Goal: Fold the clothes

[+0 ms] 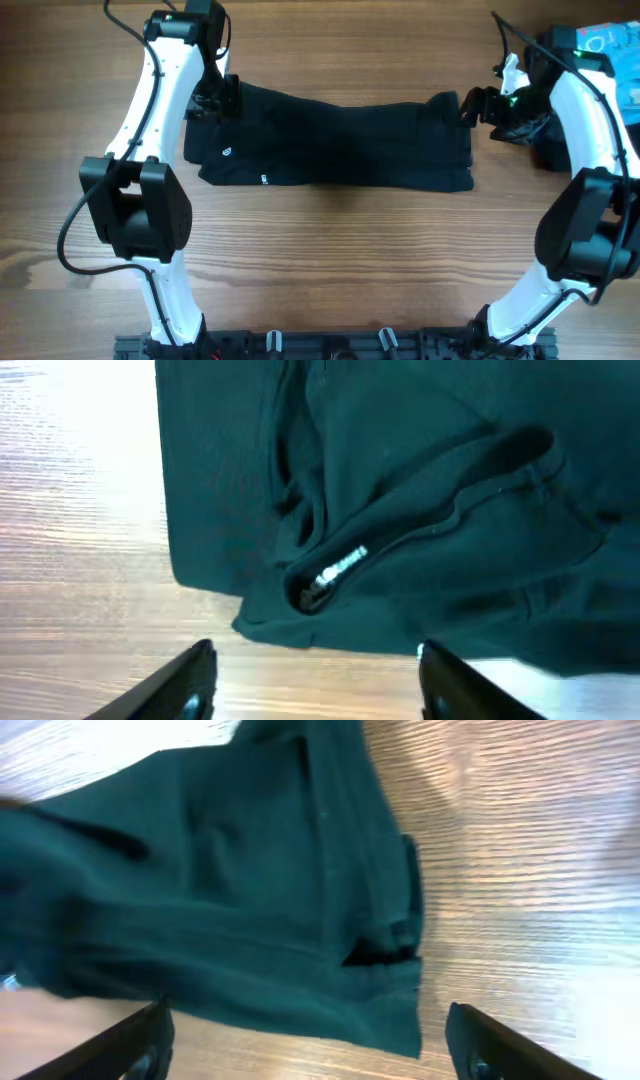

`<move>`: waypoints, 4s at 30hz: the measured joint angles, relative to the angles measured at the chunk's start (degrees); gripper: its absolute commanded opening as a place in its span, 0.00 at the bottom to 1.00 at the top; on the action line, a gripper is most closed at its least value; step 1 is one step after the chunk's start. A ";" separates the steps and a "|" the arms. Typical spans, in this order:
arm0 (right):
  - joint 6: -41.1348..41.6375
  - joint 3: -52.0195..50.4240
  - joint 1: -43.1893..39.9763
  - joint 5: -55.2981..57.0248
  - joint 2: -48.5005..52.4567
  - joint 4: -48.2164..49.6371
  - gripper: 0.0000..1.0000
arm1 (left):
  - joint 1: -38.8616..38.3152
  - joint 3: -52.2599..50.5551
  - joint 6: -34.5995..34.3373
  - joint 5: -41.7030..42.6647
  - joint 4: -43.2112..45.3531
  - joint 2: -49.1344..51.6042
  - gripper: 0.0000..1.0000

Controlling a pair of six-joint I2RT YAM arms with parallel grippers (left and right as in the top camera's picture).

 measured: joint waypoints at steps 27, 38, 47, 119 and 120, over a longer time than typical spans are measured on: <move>0.13 -20.28 -1.60 -6.38 1.73 27.67 0.72 | 2.45 -0.37 -11.87 0.22 2.97 -26.51 1.00; 4.74 -20.00 4.46 -14.97 6.38 32.06 0.04 | 2.45 -0.37 -11.87 -0.66 2.40 -26.56 1.00; 5.86 -18.60 -2.84 -15.98 7.37 24.06 0.04 | 2.45 -0.37 -11.87 -0.68 2.40 -26.56 1.00; 15.15 -9.03 33.38 8.59 2.34 0.70 0.41 | 2.45 -0.37 -11.85 -0.68 3.21 -25.55 1.00; 14.91 -9.03 35.54 7.98 2.34 1.53 0.49 | 2.45 -0.37 -11.85 -0.68 3.23 -25.55 1.00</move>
